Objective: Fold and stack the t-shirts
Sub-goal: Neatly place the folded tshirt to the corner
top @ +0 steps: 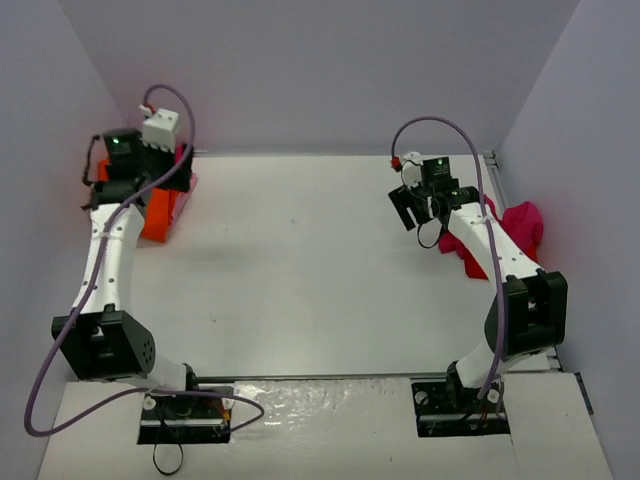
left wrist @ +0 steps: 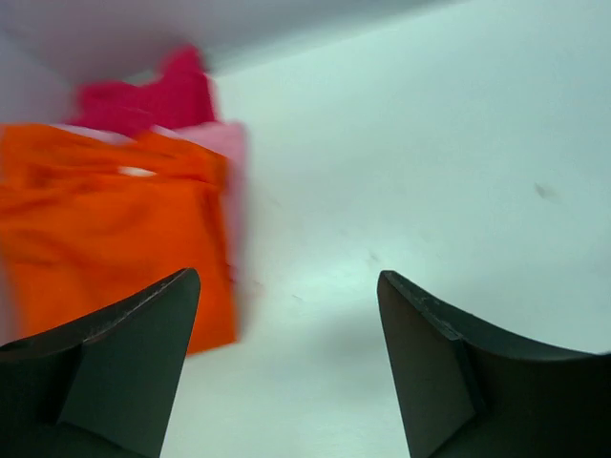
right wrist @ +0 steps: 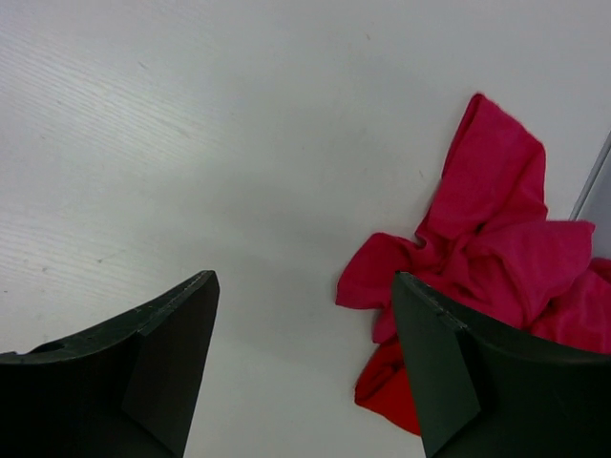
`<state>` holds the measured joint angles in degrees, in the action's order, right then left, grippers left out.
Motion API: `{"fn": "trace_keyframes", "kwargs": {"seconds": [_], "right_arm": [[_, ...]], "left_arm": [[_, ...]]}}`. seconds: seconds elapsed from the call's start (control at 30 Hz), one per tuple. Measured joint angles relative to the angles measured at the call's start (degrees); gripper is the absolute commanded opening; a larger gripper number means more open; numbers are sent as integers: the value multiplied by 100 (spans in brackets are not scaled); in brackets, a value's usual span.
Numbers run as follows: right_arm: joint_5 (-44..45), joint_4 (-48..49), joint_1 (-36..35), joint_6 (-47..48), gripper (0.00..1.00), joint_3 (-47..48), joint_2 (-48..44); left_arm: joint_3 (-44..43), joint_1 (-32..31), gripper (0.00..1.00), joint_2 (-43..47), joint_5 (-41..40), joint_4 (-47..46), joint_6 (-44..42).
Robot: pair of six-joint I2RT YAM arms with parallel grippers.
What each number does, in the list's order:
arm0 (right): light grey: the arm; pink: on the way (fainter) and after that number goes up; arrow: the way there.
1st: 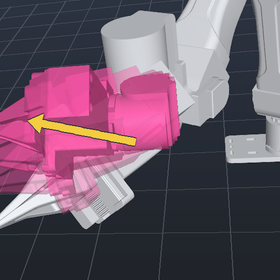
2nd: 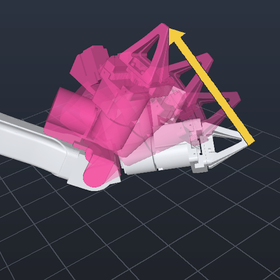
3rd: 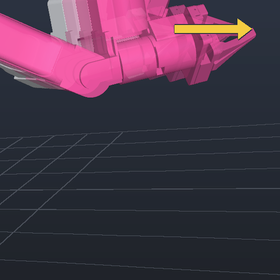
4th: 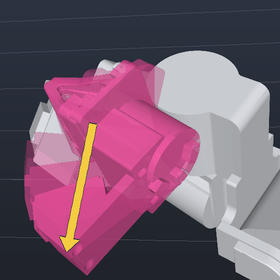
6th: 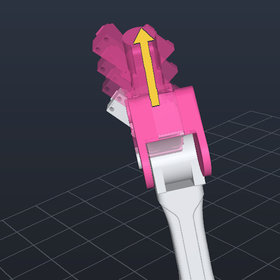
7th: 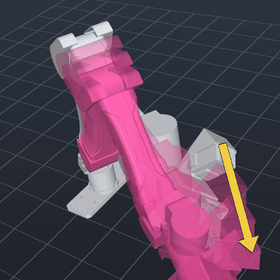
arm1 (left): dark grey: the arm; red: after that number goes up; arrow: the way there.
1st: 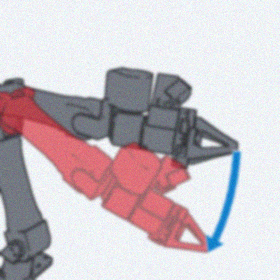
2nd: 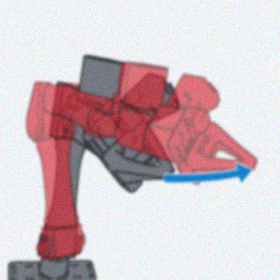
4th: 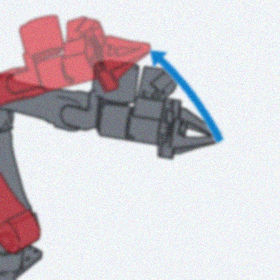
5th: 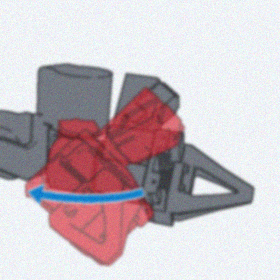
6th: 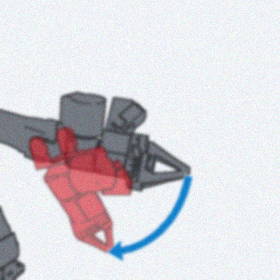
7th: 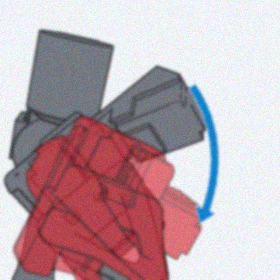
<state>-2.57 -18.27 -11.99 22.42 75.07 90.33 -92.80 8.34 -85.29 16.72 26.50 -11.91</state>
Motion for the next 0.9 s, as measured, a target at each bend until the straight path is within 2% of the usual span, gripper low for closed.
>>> {"fn": "trace_keyframes", "kwargs": {"seconds": [0.1, 0.2, 0.3, 0.47, 0.83, 0.9], "right_arm": [[142, 431, 188, -199, 70, -594, -79], [223, 1235, 487, -593, 75, -1290, -168], [322, 1750, 694, -882, 77, -1813, -249], [276, 1790, 696, -1049, 78, -1646, -248], [370, 1937, 670, -1143, 79, -1266, -271], [371, 1934, 670, -1126, 75, -1266, -271]], "left_arm": [[1575, -449, 62, 263, 284, -489, 172], [2924, -527, 62, 438, 340, -1154, 449], [3718, -451, 62, 555, 340, -1350, 536], [4397, -416, 62, 953, 243, -2135, 602], [4821, -374, 62, 1169, 97, -2990, 692], [4848, -354, 61, 1159, 102, -2976, 749]]}}
